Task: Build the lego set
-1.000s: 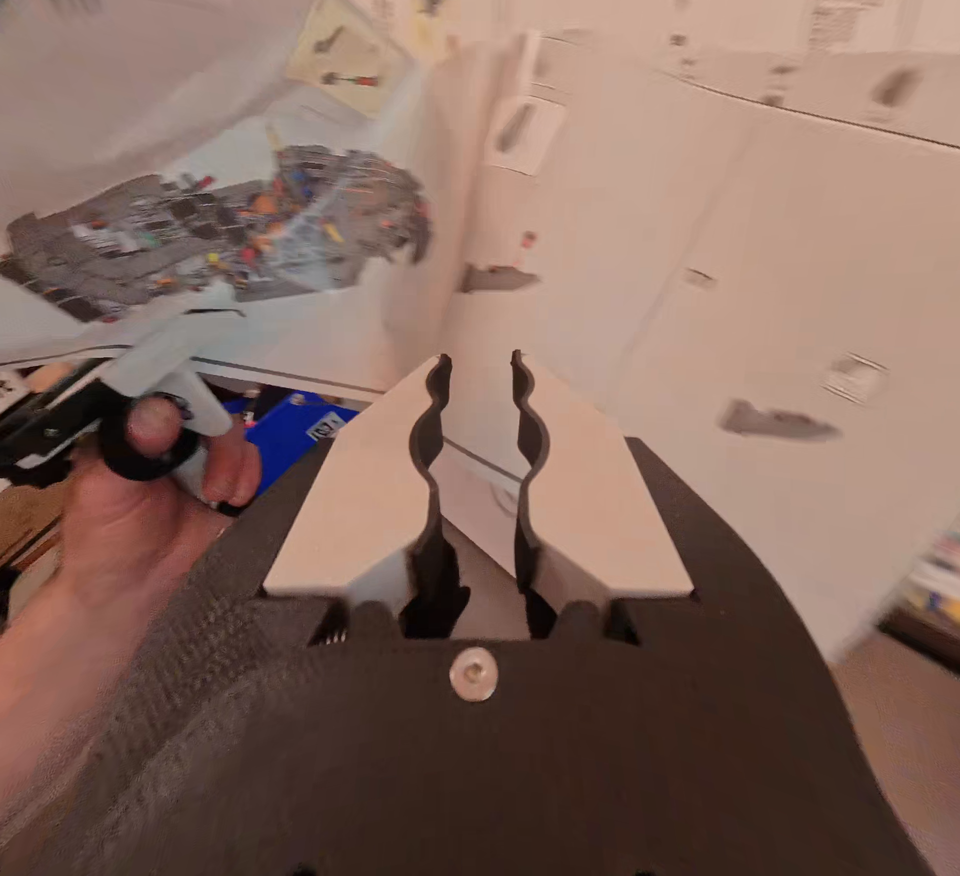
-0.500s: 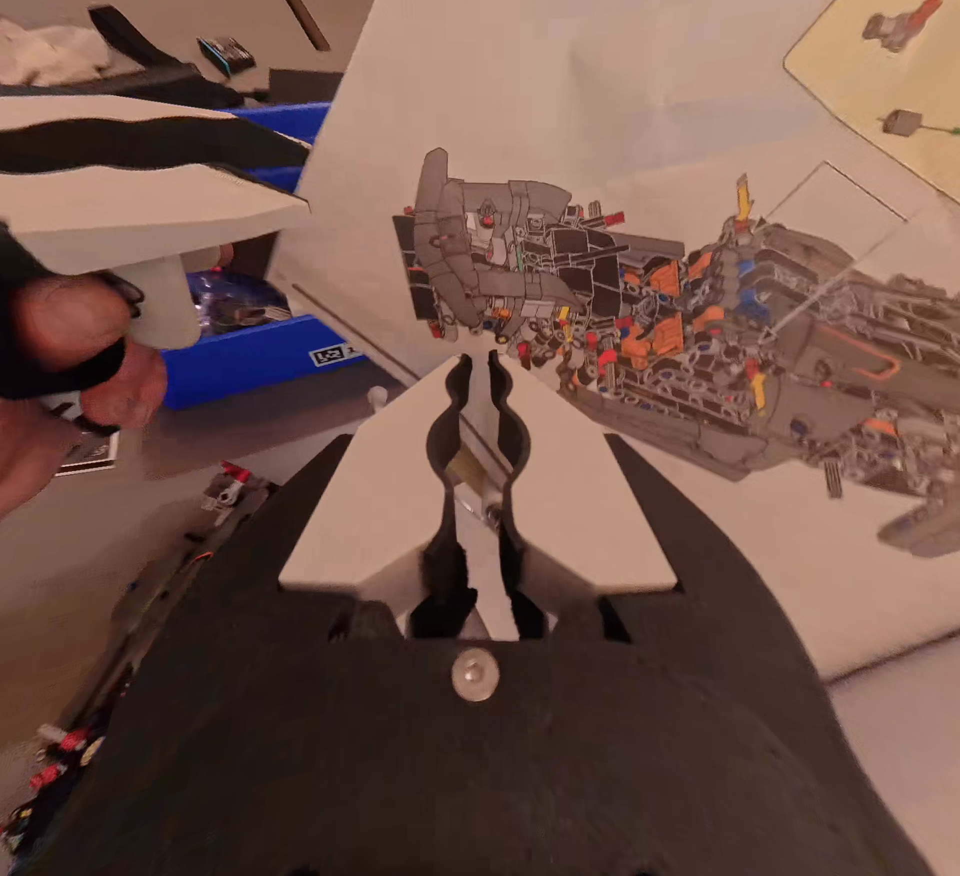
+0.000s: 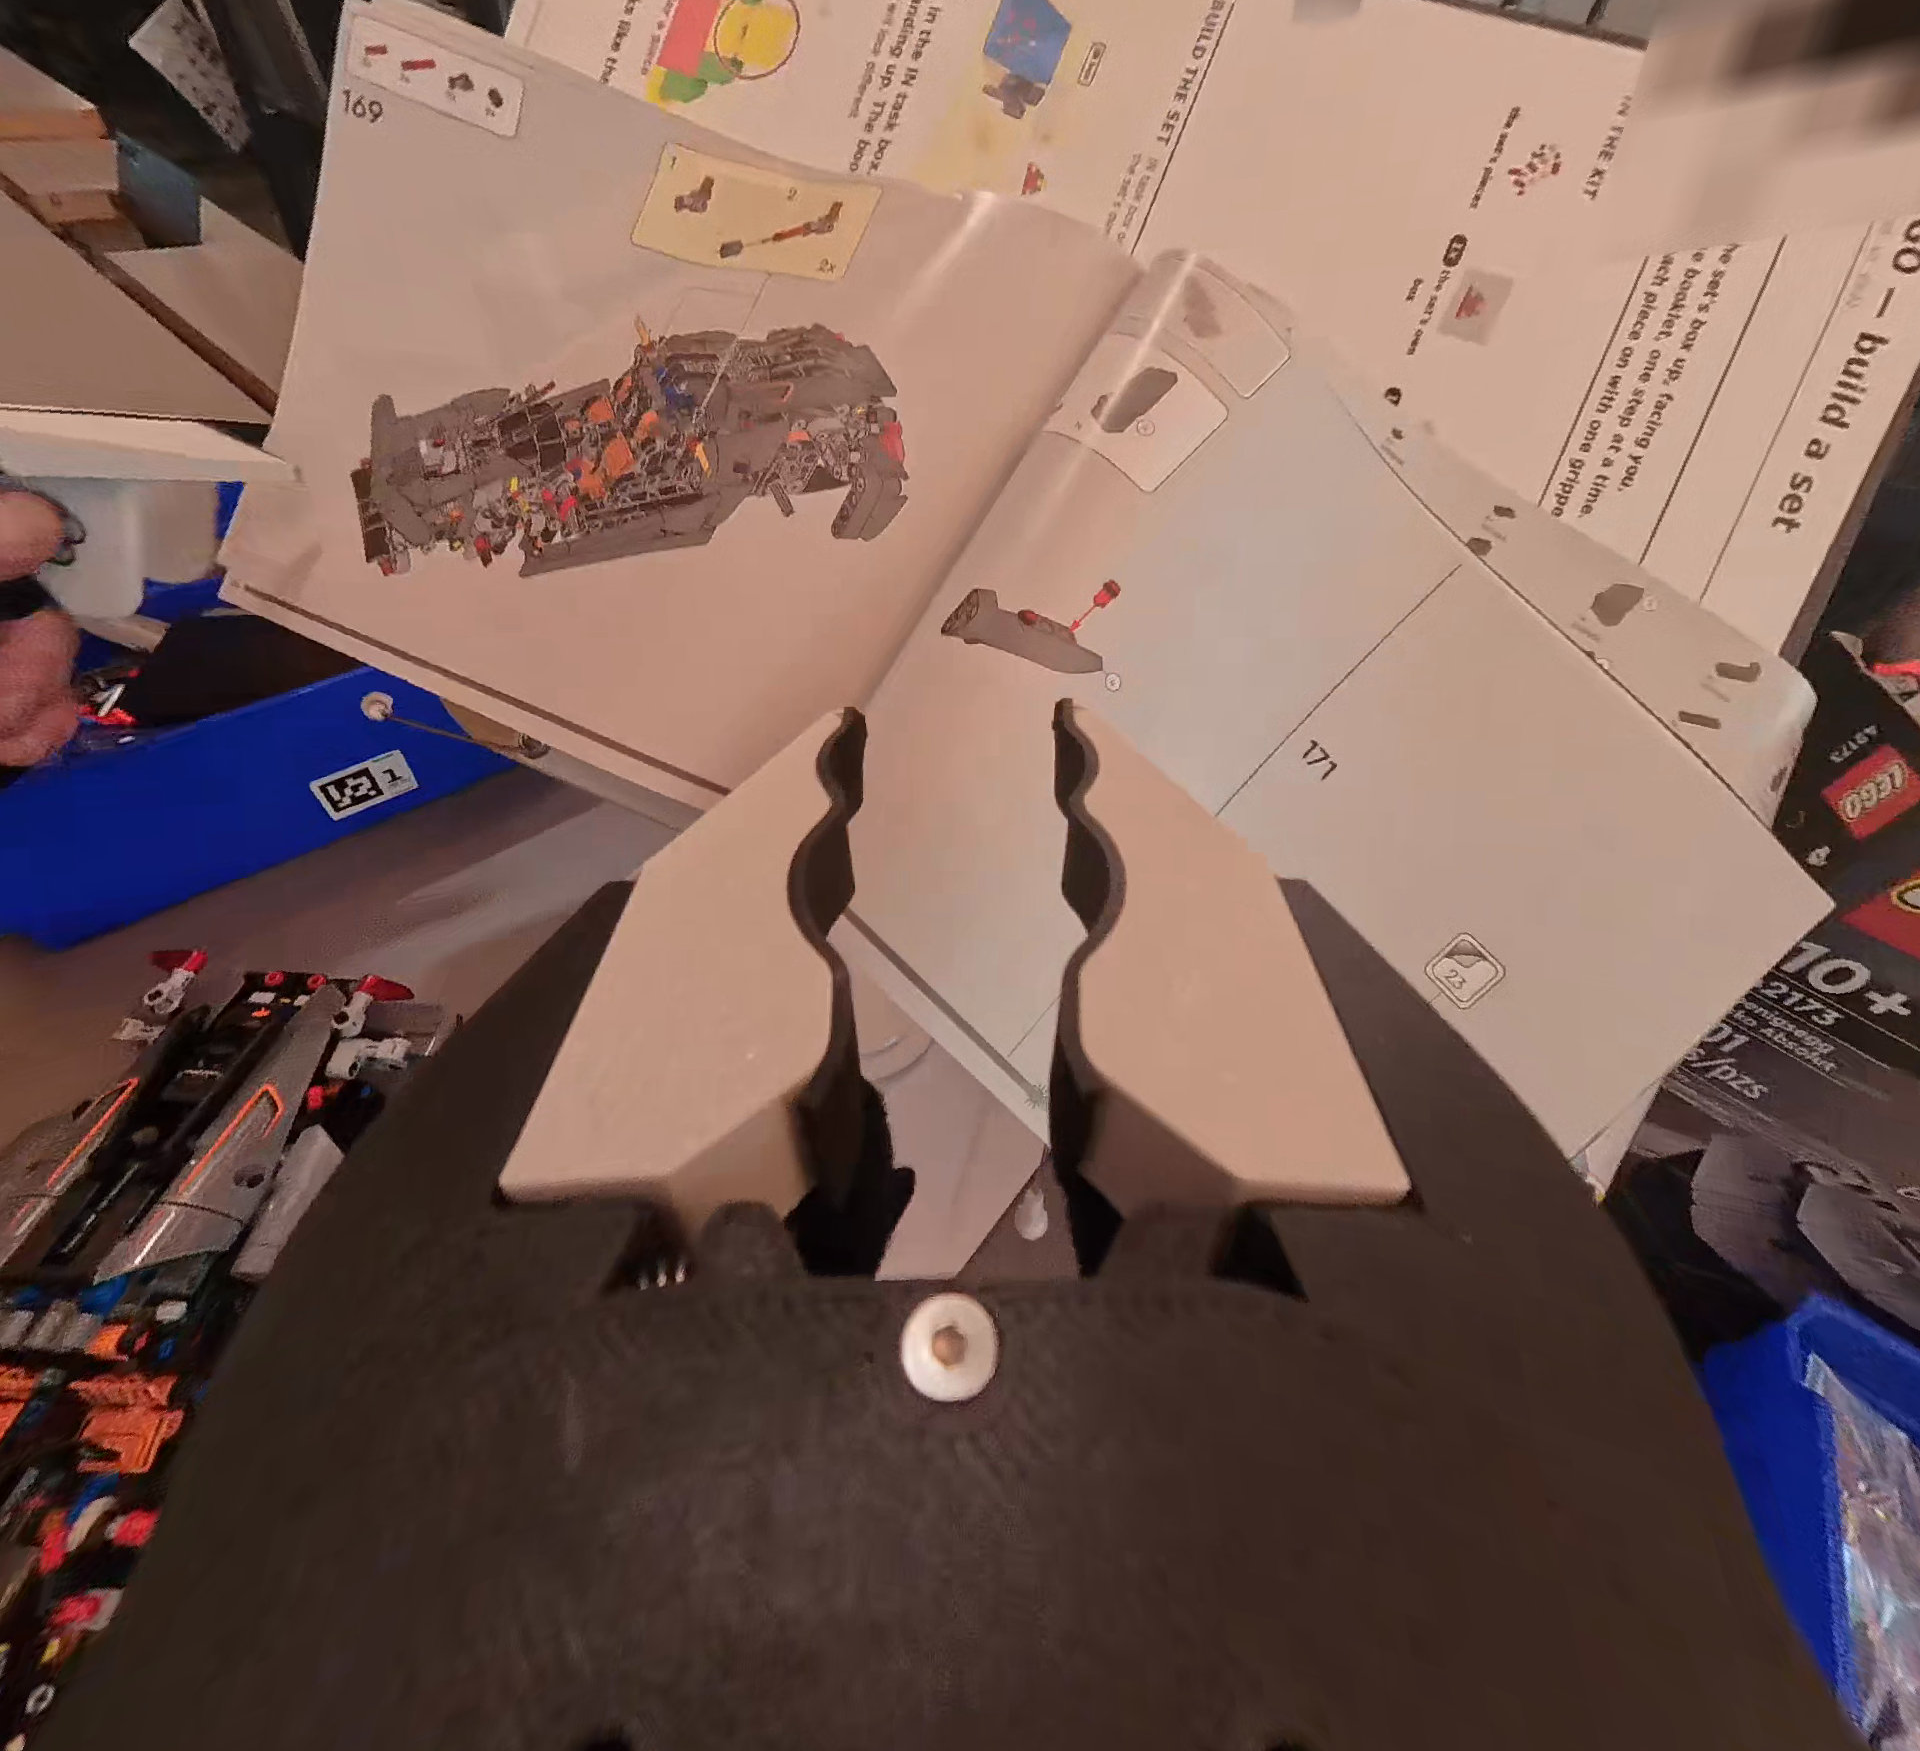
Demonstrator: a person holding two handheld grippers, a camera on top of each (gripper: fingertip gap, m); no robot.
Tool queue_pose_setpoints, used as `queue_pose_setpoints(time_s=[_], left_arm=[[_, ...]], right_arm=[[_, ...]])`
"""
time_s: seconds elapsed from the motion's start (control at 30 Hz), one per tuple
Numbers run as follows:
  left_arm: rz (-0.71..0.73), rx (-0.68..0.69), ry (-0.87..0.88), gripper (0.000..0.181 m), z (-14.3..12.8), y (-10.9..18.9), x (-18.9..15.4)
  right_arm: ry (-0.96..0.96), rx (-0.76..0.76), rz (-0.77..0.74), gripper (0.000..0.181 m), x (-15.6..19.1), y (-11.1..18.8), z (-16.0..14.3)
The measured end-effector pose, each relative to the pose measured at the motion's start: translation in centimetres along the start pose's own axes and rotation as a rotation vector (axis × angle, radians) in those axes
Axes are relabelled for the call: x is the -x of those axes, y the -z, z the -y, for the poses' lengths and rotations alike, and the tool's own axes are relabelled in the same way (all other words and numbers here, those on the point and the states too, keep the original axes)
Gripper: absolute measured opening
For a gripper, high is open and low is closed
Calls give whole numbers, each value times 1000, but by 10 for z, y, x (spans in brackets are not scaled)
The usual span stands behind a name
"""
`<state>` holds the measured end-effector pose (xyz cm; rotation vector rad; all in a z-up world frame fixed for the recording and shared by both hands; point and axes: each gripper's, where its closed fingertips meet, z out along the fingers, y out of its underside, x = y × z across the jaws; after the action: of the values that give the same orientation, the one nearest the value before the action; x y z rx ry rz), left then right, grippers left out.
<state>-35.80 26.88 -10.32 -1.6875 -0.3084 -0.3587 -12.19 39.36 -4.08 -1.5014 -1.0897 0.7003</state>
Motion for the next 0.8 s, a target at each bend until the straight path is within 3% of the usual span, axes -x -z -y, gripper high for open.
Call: queue_pose_setpoints(time_s=[0.07,0.17,0.33,0.5,0.8], left_arm=[[-70,59,102,75,-11,-13,2],[-174,62,119,45,-12,-18,-10],[-186,-4,77,11,1,-7,-11],[-150,-10,21,2,4,2,-12],[-122,-65,84,2,2,22,3]], right_arm=[[16,42,-6,30,-3,-8,-12],[47,97,33,29,8,-29,-30],[75,97,40,19,12,-40,-30],[95,101,72,14,18,-41,-25],[167,115,83,1,32,-56,-22]])
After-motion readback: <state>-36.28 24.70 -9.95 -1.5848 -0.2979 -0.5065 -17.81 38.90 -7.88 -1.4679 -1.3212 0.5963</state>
